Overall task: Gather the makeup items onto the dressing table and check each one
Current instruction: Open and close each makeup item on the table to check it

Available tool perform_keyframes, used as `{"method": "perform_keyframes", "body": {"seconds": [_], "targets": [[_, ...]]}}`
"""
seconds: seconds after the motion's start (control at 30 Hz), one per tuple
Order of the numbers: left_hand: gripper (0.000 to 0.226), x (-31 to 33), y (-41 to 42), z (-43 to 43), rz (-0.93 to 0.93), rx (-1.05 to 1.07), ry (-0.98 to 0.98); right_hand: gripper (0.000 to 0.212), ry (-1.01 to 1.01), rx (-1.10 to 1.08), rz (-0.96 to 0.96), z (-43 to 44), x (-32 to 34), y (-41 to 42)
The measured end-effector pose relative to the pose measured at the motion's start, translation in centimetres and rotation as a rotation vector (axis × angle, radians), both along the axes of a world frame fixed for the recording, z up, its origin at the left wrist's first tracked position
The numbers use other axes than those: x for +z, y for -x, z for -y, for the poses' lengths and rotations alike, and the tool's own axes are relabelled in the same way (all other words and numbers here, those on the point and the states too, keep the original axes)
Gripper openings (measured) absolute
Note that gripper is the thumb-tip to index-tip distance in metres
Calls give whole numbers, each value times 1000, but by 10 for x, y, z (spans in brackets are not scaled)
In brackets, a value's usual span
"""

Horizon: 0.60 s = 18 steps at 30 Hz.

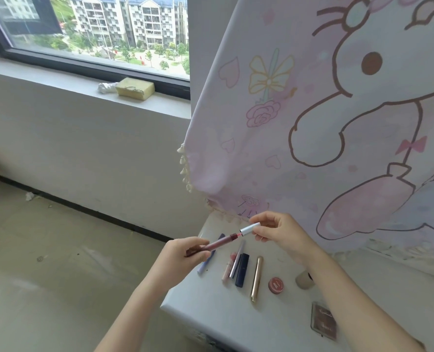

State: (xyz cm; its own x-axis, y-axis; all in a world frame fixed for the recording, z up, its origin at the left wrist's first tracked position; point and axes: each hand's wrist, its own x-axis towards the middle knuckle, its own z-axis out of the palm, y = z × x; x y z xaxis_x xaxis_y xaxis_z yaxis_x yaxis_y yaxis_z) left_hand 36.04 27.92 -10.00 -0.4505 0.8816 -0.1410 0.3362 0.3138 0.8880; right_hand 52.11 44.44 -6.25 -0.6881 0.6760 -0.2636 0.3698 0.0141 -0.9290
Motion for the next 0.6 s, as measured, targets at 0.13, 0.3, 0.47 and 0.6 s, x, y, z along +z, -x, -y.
{"method": "perform_keyframes", "body": {"seconds": [0.13, 0.3, 0.47, 0.6], "targets": [[24, -6, 0, -1, 41, 23, 19, 23, 3, 20, 31, -3, -10, 4], [11, -23, -1, 1, 11, 8, 60, 24, -17, 76, 123, -9, -24, 9], [24, -46, -8, -1, -127, 27, 188, 26, -185, 235, 322, -19, -50, 22], [15, -67, -20, -4, -267, 35, 296, 28, -311, 381, 483, -24, -72, 34]]}}
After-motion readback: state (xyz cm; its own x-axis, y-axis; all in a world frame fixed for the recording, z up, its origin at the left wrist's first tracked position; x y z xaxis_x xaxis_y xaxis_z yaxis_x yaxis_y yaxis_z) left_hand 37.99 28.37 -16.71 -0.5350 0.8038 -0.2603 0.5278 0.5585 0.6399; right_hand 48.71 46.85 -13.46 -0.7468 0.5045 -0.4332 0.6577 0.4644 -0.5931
